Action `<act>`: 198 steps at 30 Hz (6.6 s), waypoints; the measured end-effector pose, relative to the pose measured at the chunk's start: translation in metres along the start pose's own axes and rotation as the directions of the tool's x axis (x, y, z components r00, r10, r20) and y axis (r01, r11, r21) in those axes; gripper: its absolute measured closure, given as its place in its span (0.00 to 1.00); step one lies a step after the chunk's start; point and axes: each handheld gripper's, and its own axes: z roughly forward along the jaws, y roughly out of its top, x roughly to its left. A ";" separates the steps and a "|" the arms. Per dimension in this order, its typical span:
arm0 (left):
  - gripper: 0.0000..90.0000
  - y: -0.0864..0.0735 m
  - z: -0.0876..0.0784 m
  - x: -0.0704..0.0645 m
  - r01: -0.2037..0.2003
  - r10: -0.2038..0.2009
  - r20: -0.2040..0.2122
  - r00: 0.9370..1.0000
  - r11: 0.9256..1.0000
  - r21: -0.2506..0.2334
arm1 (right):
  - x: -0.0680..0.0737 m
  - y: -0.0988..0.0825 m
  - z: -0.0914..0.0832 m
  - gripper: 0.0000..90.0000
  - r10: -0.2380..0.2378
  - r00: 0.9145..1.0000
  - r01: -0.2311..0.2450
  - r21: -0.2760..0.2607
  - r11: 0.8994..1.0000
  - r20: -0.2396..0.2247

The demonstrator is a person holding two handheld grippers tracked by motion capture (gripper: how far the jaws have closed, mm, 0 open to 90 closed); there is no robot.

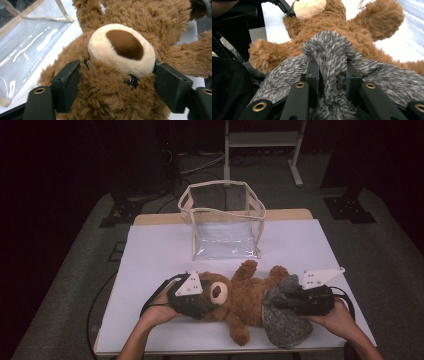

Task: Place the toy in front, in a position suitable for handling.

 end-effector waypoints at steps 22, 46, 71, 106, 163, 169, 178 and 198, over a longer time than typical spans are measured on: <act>0.38 0.005 0.007 0.020 0.036 -0.036 0.028 0.999 0.999 0.007 | -0.039 0.020 0.028 0.78 0.035 0.999 -0.036 -0.042 0.998 -0.014; 0.37 -0.005 -0.001 0.010 0.059 -0.059 -0.010 0.998 0.998 -0.021 | -0.029 0.032 0.021 0.78 0.015 0.999 -0.011 -0.102 0.995 0.040; 0.19 -0.012 -0.013 0.017 0.097 -0.097 0.001 0.995 0.995 -0.009 | -0.012 0.011 0.031 0.78 -0.043 0.998 0.040 -0.060 0.997 -0.050; 0.32 -0.020 -0.010 0.020 0.075 -0.074 0.026 0.997 0.997 -0.018 | 0.029 0.078 0.104 0.78 -0.222 0.960 0.244 0.115 0.963 -0.172; 0.31 -0.016 -0.009 0.015 0.032 -0.032 0.016 0.999 0.999 0.004 | -0.023 0.020 0.005 0.79 -0.012 0.999 0.011 -0.033 0.999 -0.031; 0.31 -0.015 -0.010 0.014 0.023 -0.023 0.015 1.000 1.000 0.005 | -0.033 0.047 0.030 0.78 -0.033 0.998 0.031 -0.045 0.999 -0.048; 0.30 -0.011 -0.011 0.017 0.007 -0.007 0.015 1.000 1.000 0.000 | -0.030 0.022 0.034 0.79 0.026 0.995 -0.030 -0.041 0.999 -0.096; 0.32 -0.009 -0.013 0.014 -0.006 0.005 0.041 0.999 1.000 0.022 | -0.005 0.008 0.024 0.79 0.000 0.995 -0.004 -0.034 0.999 -0.097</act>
